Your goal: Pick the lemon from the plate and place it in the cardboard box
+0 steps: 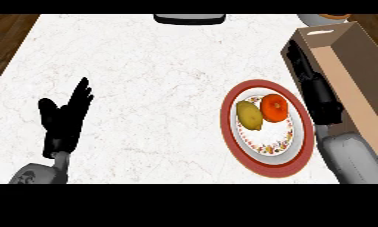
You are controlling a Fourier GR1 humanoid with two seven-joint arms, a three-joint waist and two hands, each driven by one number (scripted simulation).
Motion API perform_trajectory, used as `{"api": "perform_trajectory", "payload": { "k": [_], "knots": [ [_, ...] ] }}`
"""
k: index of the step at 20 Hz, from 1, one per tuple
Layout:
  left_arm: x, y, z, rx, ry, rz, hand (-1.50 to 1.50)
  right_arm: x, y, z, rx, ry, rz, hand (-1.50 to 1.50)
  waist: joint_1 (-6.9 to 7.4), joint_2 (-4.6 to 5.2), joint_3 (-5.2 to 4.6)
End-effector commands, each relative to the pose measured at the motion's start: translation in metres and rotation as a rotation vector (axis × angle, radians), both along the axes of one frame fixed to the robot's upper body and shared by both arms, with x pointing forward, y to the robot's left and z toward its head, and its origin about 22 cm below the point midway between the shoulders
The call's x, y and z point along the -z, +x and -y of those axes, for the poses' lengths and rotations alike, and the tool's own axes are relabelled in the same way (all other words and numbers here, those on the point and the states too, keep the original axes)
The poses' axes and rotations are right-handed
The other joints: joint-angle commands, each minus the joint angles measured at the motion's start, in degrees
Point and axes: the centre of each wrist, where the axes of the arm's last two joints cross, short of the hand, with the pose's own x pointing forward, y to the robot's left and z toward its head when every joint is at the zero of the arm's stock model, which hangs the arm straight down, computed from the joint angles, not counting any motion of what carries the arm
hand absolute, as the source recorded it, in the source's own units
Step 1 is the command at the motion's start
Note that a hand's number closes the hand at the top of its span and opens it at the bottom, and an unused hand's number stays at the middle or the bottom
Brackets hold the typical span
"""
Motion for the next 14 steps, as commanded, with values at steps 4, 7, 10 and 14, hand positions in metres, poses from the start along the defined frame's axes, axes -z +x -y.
{"api": "perform_trajectory", "payload": {
  "k": [4,7,10,14],
  "knots": [
    [-0.057,0.023,0.007,0.275,0.161,0.282,0.0,-0.096,0.018,0.02,-0.177,0.047,0.207,-1.5,-1.35,-0.45,1.05],
    [-0.068,0.023,0.017,0.42,0.219,0.374,0.0,-0.127,0.017,0.072,-0.14,-0.369,0.162,-1.5,-2.45,-0.41,0.78],
    [-0.077,0.032,0.007,0.478,0.214,0.409,0.0,-0.117,0.01,0.106,-0.177,-0.203,0.187,-1.5,-0.98,0.32,1.08],
    [-0.075,0.037,-0.001,0.476,0.231,0.426,0.0,-0.092,0.005,0.106,-0.347,-0.361,0.275,-1.5,-0.54,0.46,1.12]
  ]
}}
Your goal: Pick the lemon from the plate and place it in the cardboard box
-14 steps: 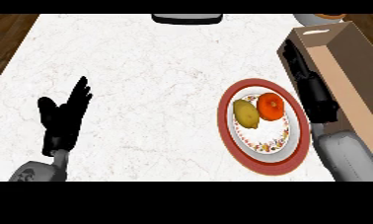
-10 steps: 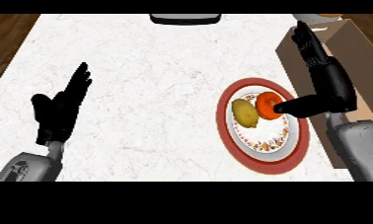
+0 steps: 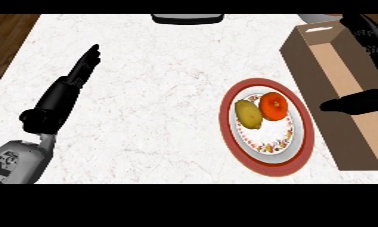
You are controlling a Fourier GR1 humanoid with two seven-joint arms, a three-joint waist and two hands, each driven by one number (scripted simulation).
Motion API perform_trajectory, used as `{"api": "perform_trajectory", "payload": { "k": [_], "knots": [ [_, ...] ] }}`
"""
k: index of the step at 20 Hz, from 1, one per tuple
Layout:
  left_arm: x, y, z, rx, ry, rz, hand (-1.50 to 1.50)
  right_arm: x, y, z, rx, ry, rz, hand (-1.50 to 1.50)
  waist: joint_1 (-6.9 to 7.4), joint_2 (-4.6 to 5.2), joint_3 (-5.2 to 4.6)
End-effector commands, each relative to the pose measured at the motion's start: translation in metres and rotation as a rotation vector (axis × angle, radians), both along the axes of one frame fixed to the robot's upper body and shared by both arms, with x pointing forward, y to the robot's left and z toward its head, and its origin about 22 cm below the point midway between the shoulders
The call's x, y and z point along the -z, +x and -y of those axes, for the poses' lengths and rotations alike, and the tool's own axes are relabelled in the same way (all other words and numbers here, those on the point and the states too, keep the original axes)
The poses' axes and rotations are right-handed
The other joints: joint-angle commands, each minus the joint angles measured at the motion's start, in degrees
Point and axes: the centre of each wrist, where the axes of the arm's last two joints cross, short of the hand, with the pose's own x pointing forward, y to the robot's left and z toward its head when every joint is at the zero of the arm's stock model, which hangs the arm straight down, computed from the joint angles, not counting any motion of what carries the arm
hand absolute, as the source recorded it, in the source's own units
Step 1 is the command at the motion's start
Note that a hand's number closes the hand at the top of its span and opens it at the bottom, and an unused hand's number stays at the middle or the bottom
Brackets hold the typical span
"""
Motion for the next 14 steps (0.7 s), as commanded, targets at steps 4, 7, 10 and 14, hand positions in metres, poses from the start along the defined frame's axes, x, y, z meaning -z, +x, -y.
{"api": "perform_trajectory", "payload": {
  "k": [4,7,10,14],
  "knots": [
    [-0.006,-0.001,-0.001,0.049,0.037,0.015,0.0,-0.003,-0.014,0.016,-0.167,-0.293,0.111,-1.5,0.33,-0.02,0.06],
    [0.0,0.003,0.012,0.055,0.019,0.028,0.0,-0.03,-0.007,-0.009,-0.173,-0.425,0.077,-1.5,0.4,-0.03,-0.04],
    [-0.006,0.006,-0.006,0.049,0.033,-0.002,0.0,-0.036,-0.014,-0.018,-0.188,-0.655,0.005,-1.5,0.39,-0.09,-0.12],
    [0.004,0.008,-0.001,0.063,0.025,0.014,0.0,-0.053,-0.02,-0.062,-0.242,-0.835,-0.016,-1.5,0.46,-0.03,-0.17]
  ]
}}
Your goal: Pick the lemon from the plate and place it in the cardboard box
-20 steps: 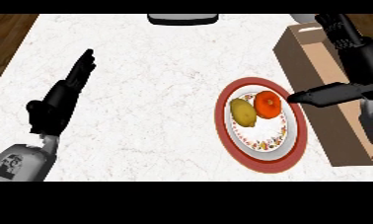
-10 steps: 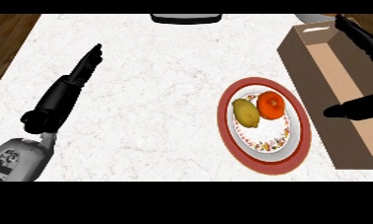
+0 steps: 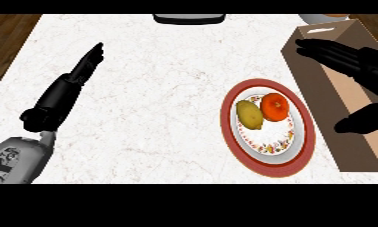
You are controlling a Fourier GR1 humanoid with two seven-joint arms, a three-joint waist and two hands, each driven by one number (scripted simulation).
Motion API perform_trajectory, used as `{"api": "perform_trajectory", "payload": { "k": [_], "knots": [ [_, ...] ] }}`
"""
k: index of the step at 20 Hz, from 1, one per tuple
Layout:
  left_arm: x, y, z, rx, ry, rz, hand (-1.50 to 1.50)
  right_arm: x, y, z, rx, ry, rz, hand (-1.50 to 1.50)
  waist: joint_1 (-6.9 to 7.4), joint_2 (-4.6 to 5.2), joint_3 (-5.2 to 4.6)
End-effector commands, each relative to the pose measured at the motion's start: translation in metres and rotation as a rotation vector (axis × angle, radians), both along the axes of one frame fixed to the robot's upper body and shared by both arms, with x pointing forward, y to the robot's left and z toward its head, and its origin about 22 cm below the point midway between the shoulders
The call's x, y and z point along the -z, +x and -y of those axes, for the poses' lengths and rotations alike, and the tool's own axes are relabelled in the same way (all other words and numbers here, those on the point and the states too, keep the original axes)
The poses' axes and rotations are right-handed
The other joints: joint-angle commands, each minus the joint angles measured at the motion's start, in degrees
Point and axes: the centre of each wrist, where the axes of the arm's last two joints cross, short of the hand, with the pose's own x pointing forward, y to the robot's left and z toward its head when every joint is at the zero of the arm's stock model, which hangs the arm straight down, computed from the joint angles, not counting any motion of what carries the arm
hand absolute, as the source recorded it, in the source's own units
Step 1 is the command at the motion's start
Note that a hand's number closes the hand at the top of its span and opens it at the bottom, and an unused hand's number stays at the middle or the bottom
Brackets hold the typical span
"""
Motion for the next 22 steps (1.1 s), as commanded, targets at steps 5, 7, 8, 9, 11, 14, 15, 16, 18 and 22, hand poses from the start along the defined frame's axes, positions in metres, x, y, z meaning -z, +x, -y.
{"api": "perform_trajectory", "payload": {
  "k": [5,7,8,9,11,14,15,16,18,22],
  "knots": [
    [-0.002,-0.002,0.002,0.011,0.001,-0.008,0.0,-0.014,-0.028,-0.075,0.0,-0.328,-0.018,-1.5,0.15,-0.16,0.03],
    [0.004,0.007,0.002,-0.011,0.004,0.012,0.0,-0.01,-0.031,-0.086,0.029,-0.352,-0.023,-1.5,-0.18,0.06,0.05],
    [0.006,-0.001,0.001,0.004,0.006,0.005,0.0,-0.004,-0.041,-0.094,0.017,-0.373,-0.05,-1.5,-0.1,-0.03,0.06],
    [0.0,-0.003,0.005,0.009,-0.006,0.005,0.0,0.019,-0.045,-0.098,0.029,-0.38,-0.064,-1.5,0.05,-0.02,0.1],
    [-0.01,0.006,-0.003,0.002,0.004,0.01,0.0,0.01,-0.049,-0.109,0.06,-0.415,-0.063,-1.5,-0.16,0.0,0.09],
    [0.004,-0.002,0.015,0.008,-0.001,0.003,0.0,0.015,-0.048,-0.127,0.079,-0.451,-0.117,-1.5,0.08,0.06,0.1],
    [0.01,-0.003,-0.011,0.003,-0.01,-0.005,0.0,0.017,-0.039,-0.123,0.096,-0.446,-0.115,-1.5,0.17,0.11,0.1],
    [0.017,-0.002,0.003,0.011,0.005,-0.001,0.0,0.019,-0.058,-0.14,0.084,-0.457,-0.116,-1.5,-0.07,0.05,0.09],
    [0.003,-0.001,-0.002,0.006,-0.008,0.006,0.0,0.032,-0.069,-0.12,0.1,-0.444,-0.135,-1.5,-0.29,-0.01,0.13],
    [0.006,0.015,0.015,0.012,0.006,0.017,0.0,0.034,-0.05,-0.143,0.13,-0.485,-0.125,-1.5,-0.14,0.13,0.12]
  ]
}}
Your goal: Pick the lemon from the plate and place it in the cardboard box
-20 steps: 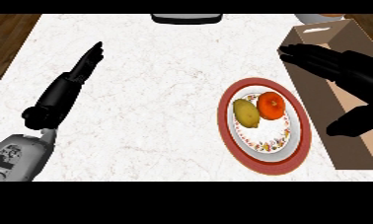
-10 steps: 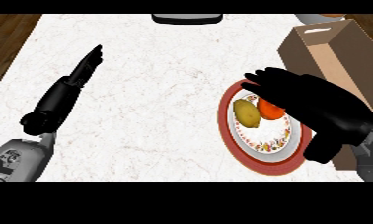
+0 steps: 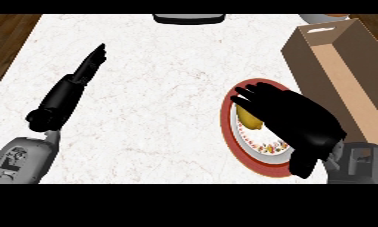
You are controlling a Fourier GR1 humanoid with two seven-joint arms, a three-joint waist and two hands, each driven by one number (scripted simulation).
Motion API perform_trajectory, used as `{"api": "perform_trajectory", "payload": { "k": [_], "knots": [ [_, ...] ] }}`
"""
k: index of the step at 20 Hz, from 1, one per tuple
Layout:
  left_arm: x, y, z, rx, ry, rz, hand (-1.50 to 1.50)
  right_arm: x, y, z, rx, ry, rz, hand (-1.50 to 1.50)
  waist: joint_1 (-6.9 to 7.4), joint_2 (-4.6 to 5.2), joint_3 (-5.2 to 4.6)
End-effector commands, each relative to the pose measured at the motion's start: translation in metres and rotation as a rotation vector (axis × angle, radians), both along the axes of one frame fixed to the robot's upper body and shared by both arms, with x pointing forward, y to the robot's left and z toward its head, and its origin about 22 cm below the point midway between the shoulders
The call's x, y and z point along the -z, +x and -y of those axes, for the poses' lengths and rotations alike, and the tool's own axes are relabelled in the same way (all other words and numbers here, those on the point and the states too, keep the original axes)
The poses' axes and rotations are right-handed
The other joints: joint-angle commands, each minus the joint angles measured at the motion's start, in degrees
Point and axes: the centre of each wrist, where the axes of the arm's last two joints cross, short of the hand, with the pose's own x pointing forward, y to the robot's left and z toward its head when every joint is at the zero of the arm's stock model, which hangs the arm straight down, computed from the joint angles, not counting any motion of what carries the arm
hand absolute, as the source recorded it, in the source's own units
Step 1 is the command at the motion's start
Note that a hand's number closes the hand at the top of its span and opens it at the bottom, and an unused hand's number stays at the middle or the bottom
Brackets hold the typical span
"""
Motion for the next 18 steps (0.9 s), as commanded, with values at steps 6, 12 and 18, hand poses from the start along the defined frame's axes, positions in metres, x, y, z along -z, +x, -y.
{"api": "perform_trajectory", "payload": {
  "k": [6,12,18],
  "knots": [
    [-0.009,-0.005,-0.007,-0.024,-0.004,-0.004,0.0,0.014,0.016,-0.008,0.052,-0.045,0.064,-1.5,0.2,0.03,0.02],
    [0.001,-0.002,0.011,0.013,-0.003,-0.007,0.0,0.042,0.014,-0.025,0.045,-0.103,0.067,-1.5,0.08,0.06,0.02],
    [-0.015,-0.021,0.014,0.006,-0.002,-0.005,0.0,0.049,0.027,-0.01,0.088,-0.134,0.077,-1.5,0.29,-0.02,0.03]
  ]
}}
